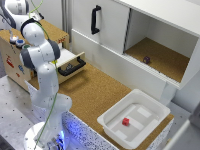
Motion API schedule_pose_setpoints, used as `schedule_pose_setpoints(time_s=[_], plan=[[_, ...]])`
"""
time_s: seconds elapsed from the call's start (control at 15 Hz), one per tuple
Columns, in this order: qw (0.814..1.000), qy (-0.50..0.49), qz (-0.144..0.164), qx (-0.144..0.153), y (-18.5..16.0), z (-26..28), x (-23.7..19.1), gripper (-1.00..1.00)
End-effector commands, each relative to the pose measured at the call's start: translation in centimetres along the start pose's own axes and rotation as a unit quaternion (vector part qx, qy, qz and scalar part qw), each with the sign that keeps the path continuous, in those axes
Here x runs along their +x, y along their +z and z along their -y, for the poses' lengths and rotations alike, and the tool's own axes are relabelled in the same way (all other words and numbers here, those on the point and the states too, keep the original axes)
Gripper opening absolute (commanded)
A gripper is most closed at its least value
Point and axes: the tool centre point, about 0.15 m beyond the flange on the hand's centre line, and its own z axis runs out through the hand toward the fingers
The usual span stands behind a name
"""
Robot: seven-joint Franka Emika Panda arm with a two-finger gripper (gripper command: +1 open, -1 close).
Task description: Turn off the red led light
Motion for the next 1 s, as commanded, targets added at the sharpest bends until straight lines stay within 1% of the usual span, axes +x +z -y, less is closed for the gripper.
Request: schedule_pose_setpoints(time_s=[0.0, 0.07, 0.13, 0.27, 0.4, 0.47, 0.6, 0.73, 0.8, 0.93], plan=[[0.999, -0.004, 0.047, -0.010, -0.8, 0.0, 3.8, -1.00], [0.999, -0.011, 0.038, -0.003, -0.9, 0.1, 3.8, -1.00], [0.999, -0.013, 0.036, -0.003, -0.9, 0.1, 4.0, -1.00], [0.999, -0.020, 0.040, -0.004, -0.7, 0.0, 4.0, -1.00], [0.999, -0.029, 0.043, 0.003, -0.1, -0.3, 4.0, -1.00], [0.999, -0.028, 0.040, 0.009, 0.2, -0.5, 4.1, -1.00], [0.999, -0.036, 0.039, 0.010, 0.4, -0.5, 4.5, -1.00], [0.998, -0.041, 0.028, 0.027, 1.2, -1.0, 4.8, -1.00], [0.998, -0.040, 0.028, 0.036, 1.8, -1.4, 5.0, -1.00], [0.998, -0.043, 0.028, 0.036, 2.0, -1.6, 5.5, -1.00]])
